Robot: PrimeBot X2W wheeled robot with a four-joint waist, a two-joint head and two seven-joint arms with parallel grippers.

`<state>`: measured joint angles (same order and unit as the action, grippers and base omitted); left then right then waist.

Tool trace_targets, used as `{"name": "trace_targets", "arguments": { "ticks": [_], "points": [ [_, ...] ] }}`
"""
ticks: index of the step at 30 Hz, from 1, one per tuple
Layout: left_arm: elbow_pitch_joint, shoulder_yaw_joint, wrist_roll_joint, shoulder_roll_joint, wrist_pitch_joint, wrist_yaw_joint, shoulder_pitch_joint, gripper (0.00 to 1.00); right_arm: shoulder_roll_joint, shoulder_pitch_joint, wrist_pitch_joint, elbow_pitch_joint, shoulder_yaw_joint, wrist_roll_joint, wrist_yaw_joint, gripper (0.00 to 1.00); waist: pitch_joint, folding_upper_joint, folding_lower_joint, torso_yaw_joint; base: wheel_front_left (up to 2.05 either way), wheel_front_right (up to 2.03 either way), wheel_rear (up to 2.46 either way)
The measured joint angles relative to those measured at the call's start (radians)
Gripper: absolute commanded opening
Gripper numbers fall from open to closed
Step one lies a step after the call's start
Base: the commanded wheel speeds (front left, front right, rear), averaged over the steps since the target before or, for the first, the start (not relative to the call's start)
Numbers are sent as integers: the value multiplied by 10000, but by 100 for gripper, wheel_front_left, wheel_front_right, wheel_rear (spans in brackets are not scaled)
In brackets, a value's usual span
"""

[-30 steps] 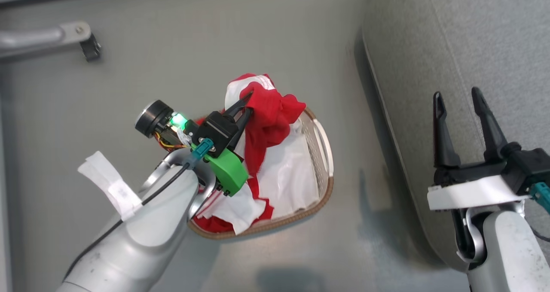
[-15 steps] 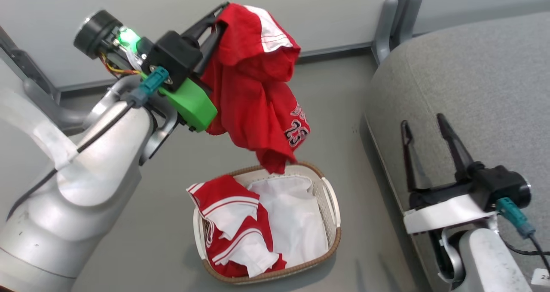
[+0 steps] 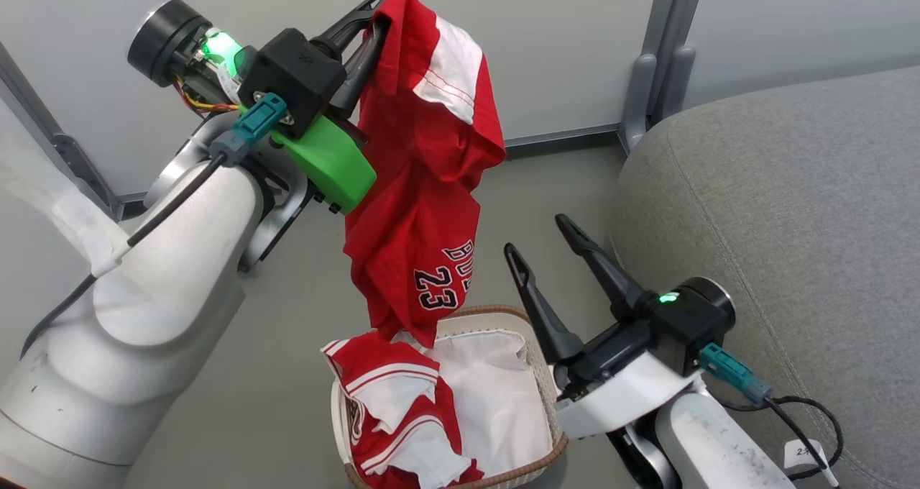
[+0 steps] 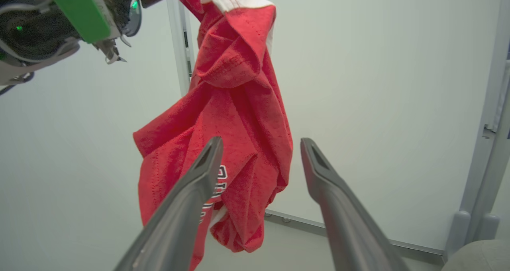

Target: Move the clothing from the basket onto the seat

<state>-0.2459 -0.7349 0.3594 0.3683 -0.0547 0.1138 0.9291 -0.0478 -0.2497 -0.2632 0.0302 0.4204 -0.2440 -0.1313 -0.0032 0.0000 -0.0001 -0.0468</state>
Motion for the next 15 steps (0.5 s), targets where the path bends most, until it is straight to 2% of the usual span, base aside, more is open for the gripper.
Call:
{"name": "trace_targets", "arguments": {
  "ticks": [4,15],
  "points": [
    [127,-79,67,-102,75,-40,-7,0,0,-251,0,368,562,-286,0,100,-87,0,0,66,0,0,0],
    [520,-389,94,-560,-12,-81,0,0,-6,-1465,-2,2828,564,-669,0,100,-203,0,0,391,0,0,0]
  ]
}}
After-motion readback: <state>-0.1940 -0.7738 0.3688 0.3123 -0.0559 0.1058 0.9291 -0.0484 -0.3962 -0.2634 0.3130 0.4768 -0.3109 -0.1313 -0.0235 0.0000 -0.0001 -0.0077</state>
